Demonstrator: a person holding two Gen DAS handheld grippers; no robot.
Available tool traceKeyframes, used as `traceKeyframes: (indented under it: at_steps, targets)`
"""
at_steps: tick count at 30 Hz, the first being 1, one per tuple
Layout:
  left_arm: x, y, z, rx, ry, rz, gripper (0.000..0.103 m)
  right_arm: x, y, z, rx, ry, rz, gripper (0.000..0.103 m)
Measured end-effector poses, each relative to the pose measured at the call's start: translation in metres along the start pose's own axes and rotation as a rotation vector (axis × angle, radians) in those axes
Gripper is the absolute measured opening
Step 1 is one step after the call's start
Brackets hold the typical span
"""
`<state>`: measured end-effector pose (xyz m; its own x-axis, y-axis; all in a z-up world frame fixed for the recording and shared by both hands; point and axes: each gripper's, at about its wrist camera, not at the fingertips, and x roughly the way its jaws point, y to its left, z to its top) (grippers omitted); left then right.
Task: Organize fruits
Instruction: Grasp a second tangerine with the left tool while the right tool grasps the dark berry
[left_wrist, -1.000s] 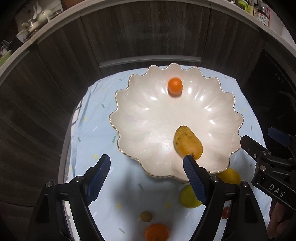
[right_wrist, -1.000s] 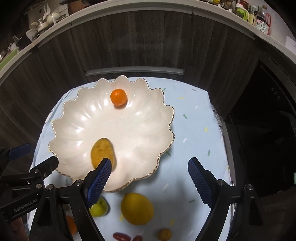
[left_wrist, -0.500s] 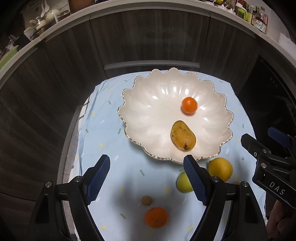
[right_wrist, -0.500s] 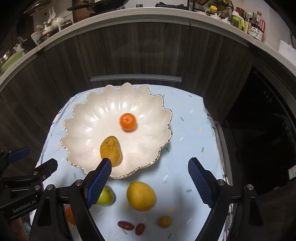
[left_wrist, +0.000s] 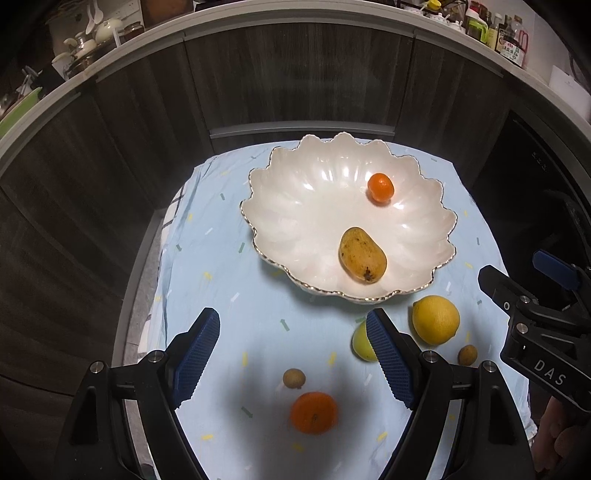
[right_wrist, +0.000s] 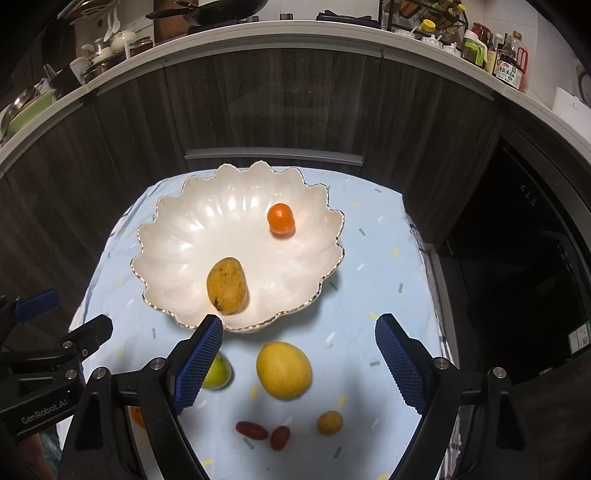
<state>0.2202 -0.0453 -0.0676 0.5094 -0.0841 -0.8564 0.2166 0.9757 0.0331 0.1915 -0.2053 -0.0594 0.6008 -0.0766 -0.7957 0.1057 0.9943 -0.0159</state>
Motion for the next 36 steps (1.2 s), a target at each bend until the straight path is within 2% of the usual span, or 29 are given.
traceKeyframes:
  at_steps: [25, 36]
  targets:
    - [0.000, -0.011, -0.043, 0.044, 0.022, 0.010, 0.082, 0.000, -0.006, -0.045, -0.027, 0.053, -0.009, 0.085]
    - [0.005, -0.014, -0.066, 0.087, 0.039, 0.005, 0.081, 0.006, -0.003, -0.073, -0.056, 0.107, 0.009, 0.083]
